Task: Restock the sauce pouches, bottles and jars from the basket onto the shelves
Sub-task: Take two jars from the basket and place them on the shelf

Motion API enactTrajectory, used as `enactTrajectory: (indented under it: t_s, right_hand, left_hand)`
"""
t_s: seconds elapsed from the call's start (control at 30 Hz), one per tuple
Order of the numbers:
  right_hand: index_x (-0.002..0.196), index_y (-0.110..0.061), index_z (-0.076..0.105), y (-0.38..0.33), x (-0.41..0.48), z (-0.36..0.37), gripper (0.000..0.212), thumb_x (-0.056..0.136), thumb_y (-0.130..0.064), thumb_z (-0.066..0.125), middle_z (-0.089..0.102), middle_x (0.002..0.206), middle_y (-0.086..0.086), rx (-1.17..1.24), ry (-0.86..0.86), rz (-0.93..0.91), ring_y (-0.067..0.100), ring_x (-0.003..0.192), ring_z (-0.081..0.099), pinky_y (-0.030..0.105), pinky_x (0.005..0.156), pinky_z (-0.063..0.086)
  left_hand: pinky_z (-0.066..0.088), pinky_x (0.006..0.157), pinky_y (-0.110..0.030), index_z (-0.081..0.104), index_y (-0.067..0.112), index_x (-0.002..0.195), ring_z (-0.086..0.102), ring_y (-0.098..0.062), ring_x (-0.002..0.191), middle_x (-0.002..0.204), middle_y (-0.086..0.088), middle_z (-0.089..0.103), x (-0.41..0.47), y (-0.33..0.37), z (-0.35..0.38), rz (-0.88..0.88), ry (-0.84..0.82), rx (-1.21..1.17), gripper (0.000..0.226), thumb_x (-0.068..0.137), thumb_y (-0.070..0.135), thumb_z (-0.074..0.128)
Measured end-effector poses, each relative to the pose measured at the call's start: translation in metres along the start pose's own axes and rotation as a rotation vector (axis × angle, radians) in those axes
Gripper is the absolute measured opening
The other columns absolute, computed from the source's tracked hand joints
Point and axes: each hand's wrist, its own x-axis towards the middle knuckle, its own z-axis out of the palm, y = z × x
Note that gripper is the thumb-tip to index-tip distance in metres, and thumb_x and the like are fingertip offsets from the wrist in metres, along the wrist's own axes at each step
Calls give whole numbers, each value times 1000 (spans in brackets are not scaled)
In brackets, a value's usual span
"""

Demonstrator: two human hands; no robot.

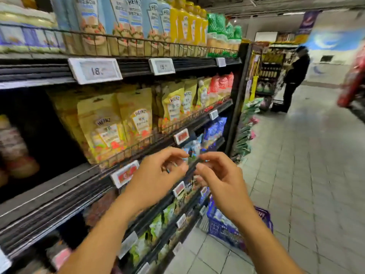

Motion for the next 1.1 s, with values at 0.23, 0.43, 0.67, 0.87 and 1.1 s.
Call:
enactTrajectory:
  t_s: [0.23, 0.43, 0.67, 0.87, 1.1]
  right_hand:
    - [92, -34, 69, 52, -24, -83, 13, 79, -34, 70, 68, 75, 2, -31, 154, 163, 15, 71, 63, 43, 71, 55]
    - [89, -37, 69, 87, -37, -149, 17, 86, -20, 70, 67, 70, -2, -22, 238, 268, 8, 65, 62, 23, 63, 53]
    - [93, -24, 65, 124, -46, -209, 17, 93, -7, 66, 70, 81, 9, -19, 333, 400, 9, 76, 68, 21, 60, 55]
    - [94, -12, 64, 156, -42, -239, 12, 93, 0, 63, 71, 78, 3, 30, 413, 491, 3, 66, 67, 14, 55, 50]
    - [98, -13, 63, 206, -15, -264, 6, 95, -8, 63, 76, 85, -11, -10, 450, 582, 2, 73, 71, 14, 54, 50]
  left_hand:
    - [52, 72, -19, 70, 27, 96, 66, -11, 76, 81, 7, 70, 18, -28, 104, -157, -40, -279, 25, 89, 3, 69]
    - [49, 67, -14, 69, 19, 104, 67, -8, 75, 79, 6, 71, 32, -40, 181, -292, -122, -404, 20, 91, 4, 67]
    - [51, 60, -18, 68, 16, 104, 65, -14, 72, 87, -18, 69, 46, -53, 257, -428, -214, -454, 19, 91, 3, 65]
    - [50, 58, -21, 67, 14, 105, 63, -16, 71, 87, -24, 68, 63, -73, 298, -509, -274, -444, 18, 91, 1, 65]
    - [53, 59, -20, 67, 16, 105, 66, -16, 73, 91, -19, 72, 105, -113, 327, -571, -307, -425, 17, 92, 5, 64]
